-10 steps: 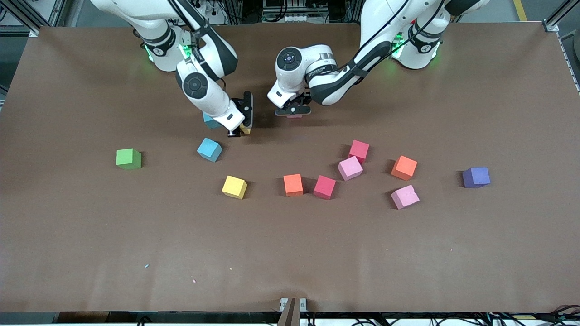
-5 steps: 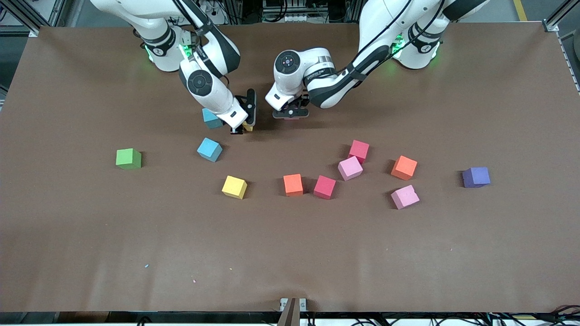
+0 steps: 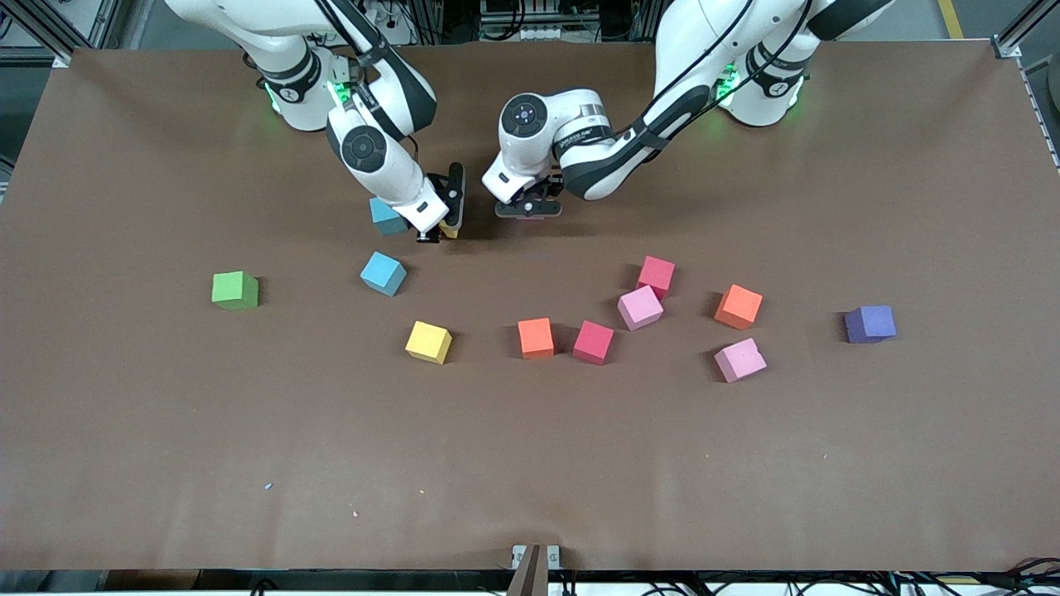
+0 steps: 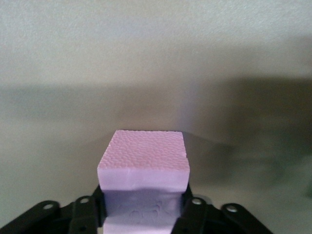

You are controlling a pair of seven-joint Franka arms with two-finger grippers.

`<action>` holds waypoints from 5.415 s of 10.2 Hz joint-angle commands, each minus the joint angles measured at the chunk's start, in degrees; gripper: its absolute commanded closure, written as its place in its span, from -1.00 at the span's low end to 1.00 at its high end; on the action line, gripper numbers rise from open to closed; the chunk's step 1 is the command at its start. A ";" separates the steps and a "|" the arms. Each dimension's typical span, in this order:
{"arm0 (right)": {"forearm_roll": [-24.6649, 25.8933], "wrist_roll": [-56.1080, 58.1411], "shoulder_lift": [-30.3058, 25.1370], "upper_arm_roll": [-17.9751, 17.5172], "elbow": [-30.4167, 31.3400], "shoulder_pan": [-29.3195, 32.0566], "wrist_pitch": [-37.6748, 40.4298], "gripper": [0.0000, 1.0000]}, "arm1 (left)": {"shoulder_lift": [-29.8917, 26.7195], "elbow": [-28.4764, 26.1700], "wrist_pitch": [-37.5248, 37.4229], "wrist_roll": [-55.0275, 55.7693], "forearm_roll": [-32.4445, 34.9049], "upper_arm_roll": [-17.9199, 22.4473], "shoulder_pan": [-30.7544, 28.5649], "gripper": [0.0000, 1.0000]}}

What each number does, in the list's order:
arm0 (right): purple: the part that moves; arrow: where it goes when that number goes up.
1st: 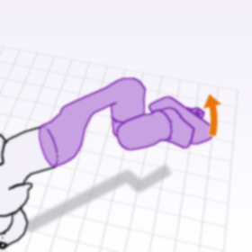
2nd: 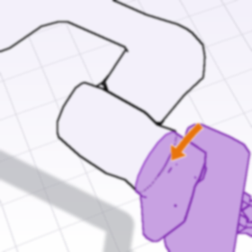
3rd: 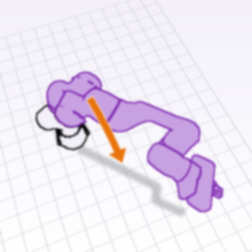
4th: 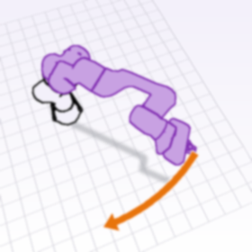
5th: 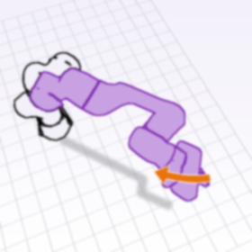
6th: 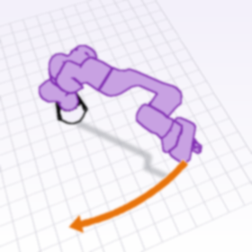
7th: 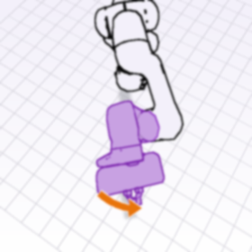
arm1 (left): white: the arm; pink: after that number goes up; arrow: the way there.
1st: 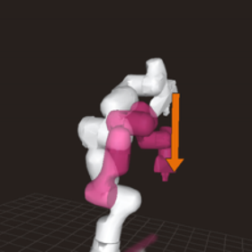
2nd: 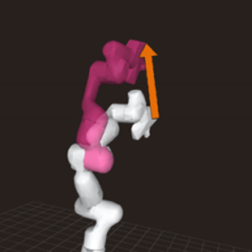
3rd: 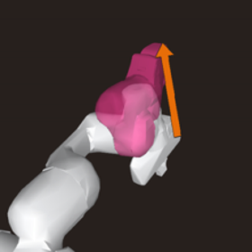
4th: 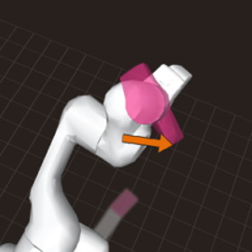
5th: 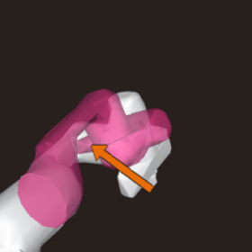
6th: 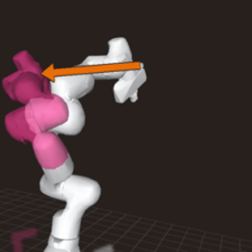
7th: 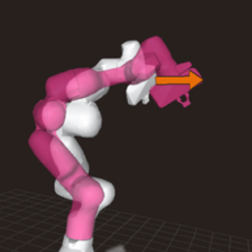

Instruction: Arrange 11 blocks into digit 3

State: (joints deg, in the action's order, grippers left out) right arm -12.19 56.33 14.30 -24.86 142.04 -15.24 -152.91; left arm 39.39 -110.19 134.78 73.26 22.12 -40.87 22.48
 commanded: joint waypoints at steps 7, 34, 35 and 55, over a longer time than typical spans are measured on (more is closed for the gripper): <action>-1.08 -4.74 -0.68 -0.10 1.31 -6.73 -2.83 1.00 | -3.52 2.78 -8.37 1.53 0.74 -0.26 -2.25 -1.00; 7.71 -20.30 9.08 0.78 -10.47 -14.12 -0.54 1.00 | 1.20 24.57 -14.90 35.17 -2.69 12.02 -11.17 -1.00; 7.80 -20.39 9.25 0.78 -10.56 -14.20 -0.54 1.00 | 1.82 24.85 -14.90 36.32 -2.61 13.09 -9.93 -1.00; 10.00 -21.00 12.86 1.22 -14.33 -15.26 -0.54 1.00 | 6.92 28.98 -12.96 38.27 -1.11 14.86 -7.28 -1.00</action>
State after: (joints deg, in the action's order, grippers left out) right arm -3.43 36.64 26.29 -23.93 128.97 -30.00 -153.81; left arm 45.49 -82.53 121.52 111.21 19.38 -26.60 14.30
